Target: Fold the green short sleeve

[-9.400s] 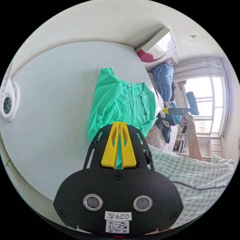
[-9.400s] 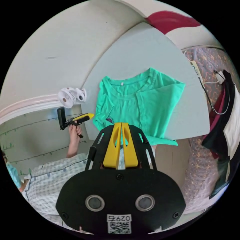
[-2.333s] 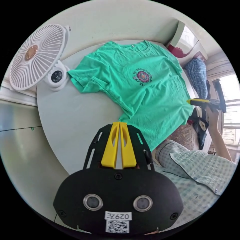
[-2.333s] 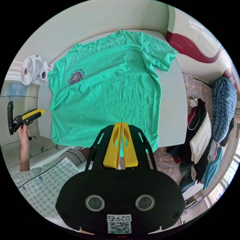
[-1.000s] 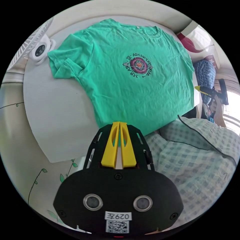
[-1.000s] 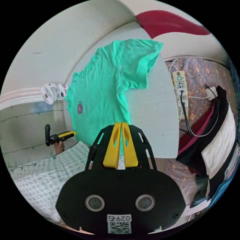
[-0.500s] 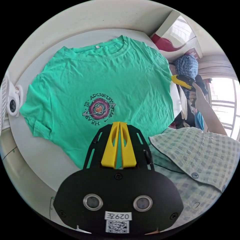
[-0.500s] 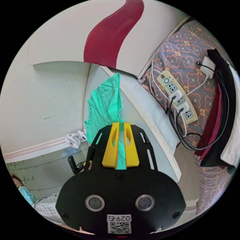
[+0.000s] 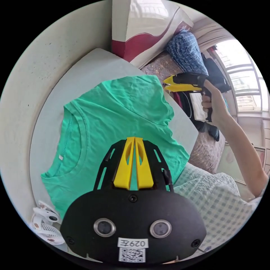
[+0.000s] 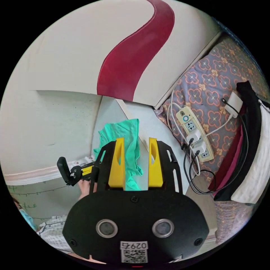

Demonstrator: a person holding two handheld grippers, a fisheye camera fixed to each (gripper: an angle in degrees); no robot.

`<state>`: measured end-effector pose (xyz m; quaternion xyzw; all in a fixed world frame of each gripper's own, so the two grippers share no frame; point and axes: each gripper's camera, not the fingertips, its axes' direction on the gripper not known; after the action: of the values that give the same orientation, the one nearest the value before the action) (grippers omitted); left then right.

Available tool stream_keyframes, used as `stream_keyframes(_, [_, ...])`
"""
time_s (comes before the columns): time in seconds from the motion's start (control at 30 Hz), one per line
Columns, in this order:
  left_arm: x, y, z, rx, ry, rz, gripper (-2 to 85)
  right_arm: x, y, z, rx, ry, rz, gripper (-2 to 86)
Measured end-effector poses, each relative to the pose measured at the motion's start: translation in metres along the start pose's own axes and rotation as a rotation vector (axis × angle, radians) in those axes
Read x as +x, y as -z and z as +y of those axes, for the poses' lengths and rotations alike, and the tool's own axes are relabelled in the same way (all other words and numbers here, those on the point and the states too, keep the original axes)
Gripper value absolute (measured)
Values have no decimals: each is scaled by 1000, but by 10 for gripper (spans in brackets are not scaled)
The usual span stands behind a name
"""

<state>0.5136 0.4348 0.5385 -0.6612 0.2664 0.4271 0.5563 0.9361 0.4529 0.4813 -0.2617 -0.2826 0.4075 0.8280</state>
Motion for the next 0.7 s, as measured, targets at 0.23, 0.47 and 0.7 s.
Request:
stream_keyframes(0.23, [-36,-2,-32,80,98,11,-10,-36,-13,-29,39,98,5,34])
stream_keyframes(0.47, [-61,-15,-37,81,86,50,-10,-118,-6,-28,93,285,84,4])
stream_keyframes(0.7, [-120,16,53,311,306,137,-10,-254,-77,26,60,514,329,11])
